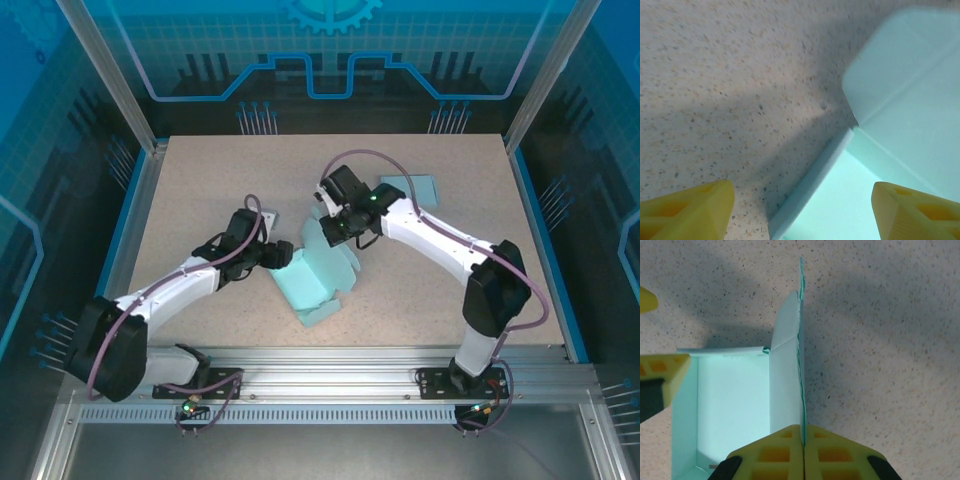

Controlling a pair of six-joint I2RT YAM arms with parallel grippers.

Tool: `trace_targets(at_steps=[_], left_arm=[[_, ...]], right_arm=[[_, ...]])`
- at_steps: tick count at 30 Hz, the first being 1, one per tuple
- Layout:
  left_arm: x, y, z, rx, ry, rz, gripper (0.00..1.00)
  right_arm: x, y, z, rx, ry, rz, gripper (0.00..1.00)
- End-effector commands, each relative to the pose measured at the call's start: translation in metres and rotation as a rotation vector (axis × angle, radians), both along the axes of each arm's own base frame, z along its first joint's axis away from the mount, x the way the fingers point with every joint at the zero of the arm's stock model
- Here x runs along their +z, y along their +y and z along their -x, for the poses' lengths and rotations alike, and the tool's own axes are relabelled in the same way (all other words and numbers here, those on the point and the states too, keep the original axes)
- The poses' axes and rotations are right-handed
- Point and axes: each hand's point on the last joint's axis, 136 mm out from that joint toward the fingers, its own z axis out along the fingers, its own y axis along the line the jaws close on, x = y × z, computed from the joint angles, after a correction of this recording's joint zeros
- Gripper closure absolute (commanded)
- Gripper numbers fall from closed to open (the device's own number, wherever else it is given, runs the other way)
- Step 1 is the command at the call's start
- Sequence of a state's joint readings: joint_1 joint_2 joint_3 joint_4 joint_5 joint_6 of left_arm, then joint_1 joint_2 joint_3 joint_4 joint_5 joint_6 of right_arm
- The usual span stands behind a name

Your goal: Fold the paper box

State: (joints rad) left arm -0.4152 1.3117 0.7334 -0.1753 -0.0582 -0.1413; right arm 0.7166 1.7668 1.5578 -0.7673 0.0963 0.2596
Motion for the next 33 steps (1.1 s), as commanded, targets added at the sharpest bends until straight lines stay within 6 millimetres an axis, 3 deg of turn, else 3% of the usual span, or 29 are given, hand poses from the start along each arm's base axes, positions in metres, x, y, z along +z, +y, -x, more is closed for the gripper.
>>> trace_targets(at_steps=[1, 6, 11, 16, 21, 24, 28, 33], left_arm=[[-0.007, -0.004, 0.003, -0.092, 0.025, -0.042, 0.25], [-0.015, 0.019, -0.019, 0.068, 0.094, -0.117, 0.25], [-0.029, 0.005, -0.023, 0.050, 0.172, -0.069, 0.28], [-0.039, -0.005, -0.018, 0.039, 0.199, -0.005, 0.29], [-0.057, -0.013, -0.012, 0.061, 0.231, 0.068, 0.36], [-0.067, -0.016, -0.008, 0.069, 0.253, 0.101, 0.41], [-0.068, -0.022, -0.002, 0.090, 0.247, 0.183, 0.47], [-0.055, -0.035, 0.004, 0.125, 0.208, 0.289, 0.47]], right_arm=[[0.000, -0.002, -0.007, 0.129, -0.004, 0.076, 0.91], [0.007, 0.009, -0.023, 0.185, -0.021, 0.083, 0.73], [0.035, 0.010, -0.027, 0.189, -0.069, 0.067, 0.55], [0.083, -0.015, -0.020, 0.086, -0.186, 0.032, 0.50], [0.106, -0.048, 0.013, -0.068, -0.224, -0.102, 0.46], [0.099, -0.060, 0.044, -0.085, -0.207, -0.214, 0.41], [0.073, -0.081, 0.082, -0.155, -0.124, -0.284, 0.37], [0.021, -0.092, 0.120, -0.254, 0.012, -0.409, 0.33]])
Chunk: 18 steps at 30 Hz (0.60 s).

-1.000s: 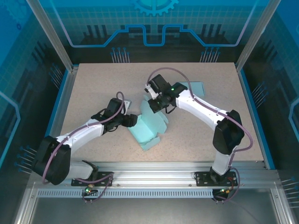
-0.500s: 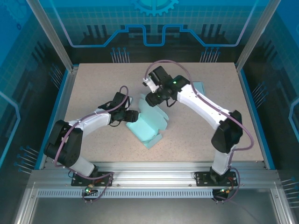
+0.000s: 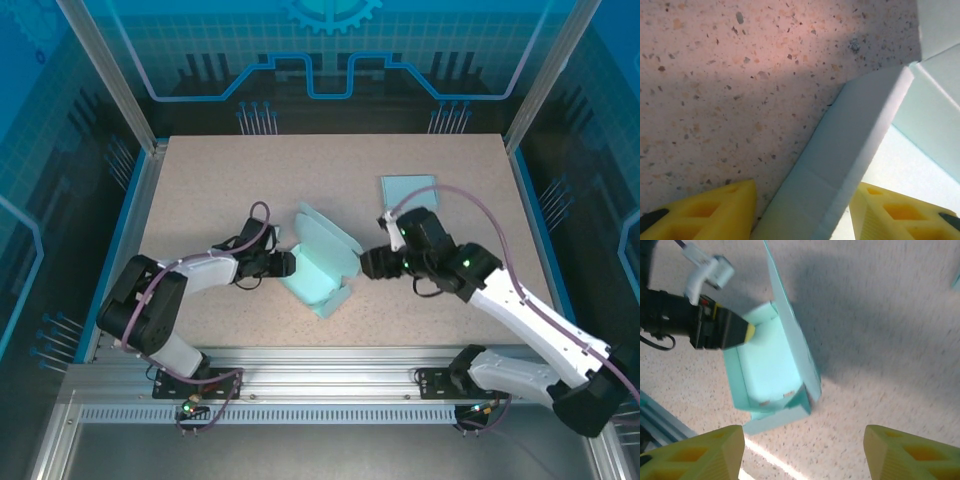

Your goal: Fold the paper box

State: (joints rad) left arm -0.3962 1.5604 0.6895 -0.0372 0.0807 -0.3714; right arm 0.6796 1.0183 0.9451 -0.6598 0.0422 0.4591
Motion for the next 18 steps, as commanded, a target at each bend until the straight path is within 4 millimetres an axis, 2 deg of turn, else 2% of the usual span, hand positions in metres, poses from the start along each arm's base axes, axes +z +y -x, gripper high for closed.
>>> trace_targets(at_steps=[1, 5, 9, 14, 18], left_arm=[[0.024, -0.023, -0.002, 0.043, -0.066, 0.128, 0.47], [0.026, -0.034, 0.004, 0.104, -0.104, 0.115, 0.47], [0.027, -0.036, 0.010, 0.179, -0.132, 0.085, 0.47], [0.021, -0.035, 0.020, 0.267, -0.148, 0.134, 0.49], [0.015, -0.035, 0.028, 0.312, -0.157, 0.165, 0.54]], right_arm=[[-0.025, 0.005, 0.017, -0.079, 0.113, -0.171, 0.33], [-0.053, 0.005, 0.027, -0.115, 0.172, -0.236, 0.28], [-0.070, 0.020, 0.026, -0.102, 0.222, -0.328, 0.20], [-0.097, 0.013, 0.016, -0.166, 0.279, -0.309, 0.10], [-0.114, 0.005, 0.010, -0.209, 0.319, -0.324, 0.08]])
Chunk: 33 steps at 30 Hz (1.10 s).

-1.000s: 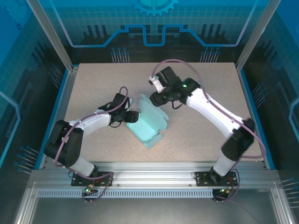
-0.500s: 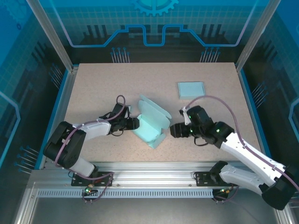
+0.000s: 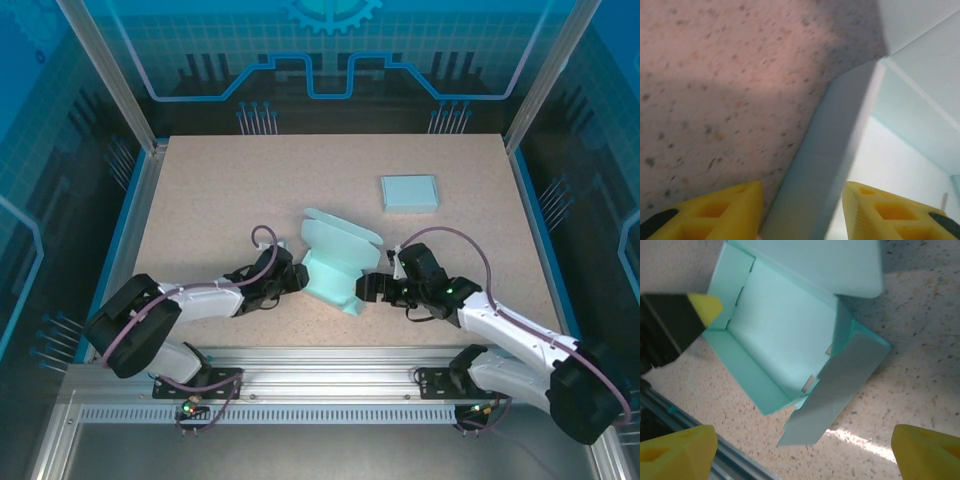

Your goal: Fold the paper box

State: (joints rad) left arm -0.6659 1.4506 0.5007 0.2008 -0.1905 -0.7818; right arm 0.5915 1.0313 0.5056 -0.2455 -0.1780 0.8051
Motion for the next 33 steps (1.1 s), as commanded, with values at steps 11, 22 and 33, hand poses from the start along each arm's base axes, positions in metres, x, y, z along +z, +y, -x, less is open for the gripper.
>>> trace_targets(at_steps=[11, 22, 33], left_arm=[[0.014, -0.026, -0.001, 0.061, -0.081, 0.112, 0.56], [0.001, -0.045, 0.001, 0.028, -0.047, 0.103, 0.56], [-0.001, -0.057, 0.002, -0.002, -0.038, 0.109, 0.56]], right_arm=[[-0.030, 0.021, -0.011, -0.003, 0.098, -0.146, 0.09], [-0.006, 0.027, -0.034, 0.019, 0.008, -0.125, 0.13], [-0.018, 0.022, -0.054, 0.001, 0.020, -0.104, 0.32]])
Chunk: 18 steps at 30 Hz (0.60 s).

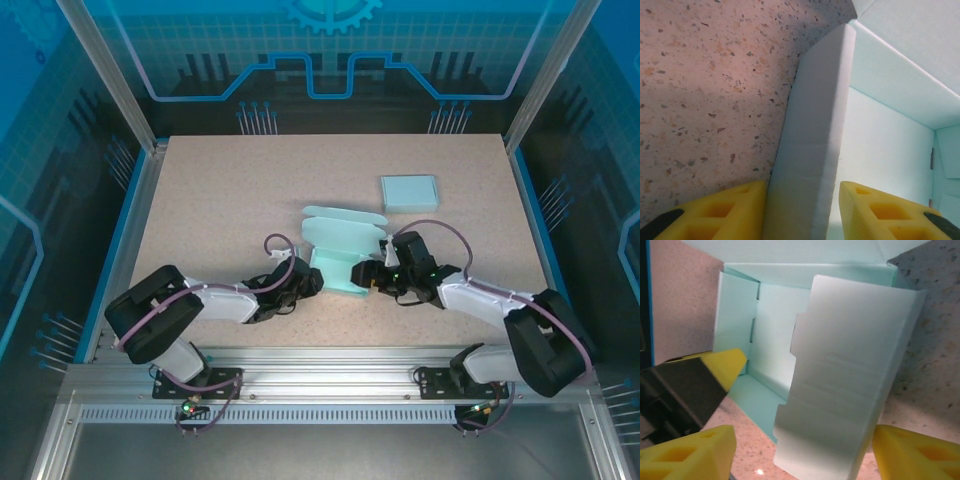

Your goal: Fold the paper box

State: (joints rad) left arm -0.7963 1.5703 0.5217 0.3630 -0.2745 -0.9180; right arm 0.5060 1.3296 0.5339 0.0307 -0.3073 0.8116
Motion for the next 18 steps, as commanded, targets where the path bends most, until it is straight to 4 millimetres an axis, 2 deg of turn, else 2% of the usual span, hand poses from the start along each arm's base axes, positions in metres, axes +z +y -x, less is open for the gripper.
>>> trace_targets(at_steps=[1, 6, 9, 18], left_arm=[[0.003, -0.015, 0.000, -0.028, 0.000, 0.027, 0.56], [0.000, -0.016, 0.002, -0.031, 0.006, 0.022, 0.56], [-0.001, -0.017, 0.002, -0.036, 0.007, 0.024, 0.56], [0.001, -0.016, 0.002, -0.033, -0.004, 0.023, 0.56]], right_arm=[[0.005, 0.000, -0.014, -0.001, -0.026, -0.003, 0.36], [-0.009, -0.012, -0.024, -0.023, -0.009, 0.099, 0.58], [-0.019, -0.020, -0.028, -0.032, 0.003, 0.179, 0.66], [-0.047, -0.057, -0.026, -0.053, 0.044, 0.527, 0.68]])
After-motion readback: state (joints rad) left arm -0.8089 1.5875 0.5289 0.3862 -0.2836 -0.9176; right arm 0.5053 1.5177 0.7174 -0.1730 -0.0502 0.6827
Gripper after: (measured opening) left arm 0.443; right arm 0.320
